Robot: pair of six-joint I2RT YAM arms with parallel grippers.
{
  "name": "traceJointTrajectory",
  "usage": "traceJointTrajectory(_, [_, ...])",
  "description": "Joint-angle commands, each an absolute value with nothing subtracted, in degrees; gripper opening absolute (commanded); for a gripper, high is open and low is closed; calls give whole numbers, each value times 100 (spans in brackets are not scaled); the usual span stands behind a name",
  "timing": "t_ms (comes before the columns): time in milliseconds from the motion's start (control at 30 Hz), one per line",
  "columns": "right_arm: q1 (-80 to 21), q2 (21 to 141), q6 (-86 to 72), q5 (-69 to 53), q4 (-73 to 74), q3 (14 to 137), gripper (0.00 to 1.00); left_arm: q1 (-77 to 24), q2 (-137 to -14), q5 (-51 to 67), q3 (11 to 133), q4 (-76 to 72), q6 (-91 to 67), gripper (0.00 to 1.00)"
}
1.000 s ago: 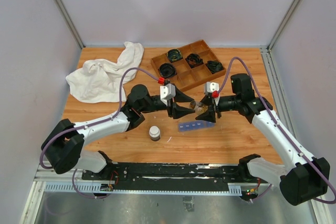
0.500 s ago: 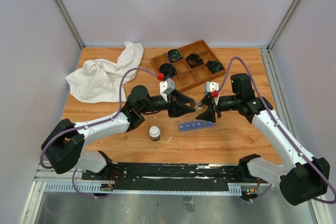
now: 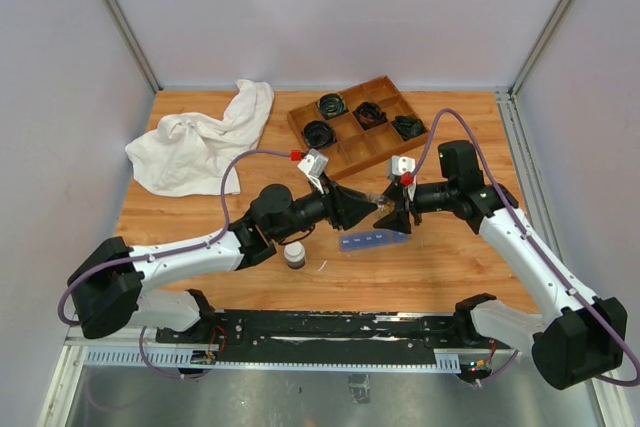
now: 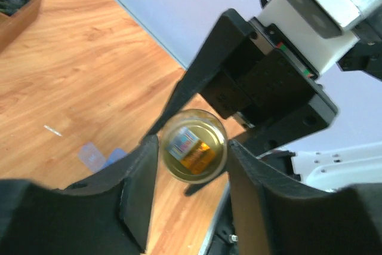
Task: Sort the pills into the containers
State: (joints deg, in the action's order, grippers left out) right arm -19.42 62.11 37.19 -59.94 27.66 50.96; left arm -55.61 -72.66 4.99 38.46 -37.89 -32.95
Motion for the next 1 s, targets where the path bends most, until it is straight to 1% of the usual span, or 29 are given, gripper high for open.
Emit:
traceJointTrajectory(0, [-1969,6186,3762,-6284,2725,5269,1,-5599,-7137,-35,3974,-3787,-3570,61])
traceJointTrajectory(100, [-1969,6174,3766,-6293,2725,5265,1,-5597,-7052,-30,3949,-3788,-3427,78])
traceJointTrajectory(233, [-1969,6163,3762,-6310,2725,5264,1,-5599,-6830,-126,3733,-3923,-3207,96])
traceJointTrajectory(267, [-1969,6153,3762,-6310,2726,5265,1,-5599,-6758,-179,3646,-3965,-3157,99])
traceJointTrajectory(367, [-1969,6144,3760,-6319,2725,5257,1,-5598,-6474,-269,3371,-4111,-2732,99])
traceJointTrajectory(467, [-1970,6154,3762,-6335,2725,5256,1,-5591,-6140,70,3062,-4426,-1990,99])
traceJointTrajectory(567, [-1969,6153,3762,-6357,2731,5256,1,-5589,-5819,893,2794,-4723,-943,99])
traceJointTrajectory(633, [-1969,6160,3766,-6379,2725,5254,1,-5577,-5671,1411,2791,-4588,-289,99])
traceJointTrajectory(733, [-1969,6173,3777,-6407,2741,5247,1,-5474,-5621,2551,2967,-4202,540,99])
traceJointTrajectory(800, [-1969,6174,3788,-6407,2739,5246,1,-5326,-5700,3204,3136,-4036,781,99])
traceJointTrajectory(967, [-1969,6180,3795,-6430,2746,5247,1,-4728,-6360,4087,3879,-3461,782,99])
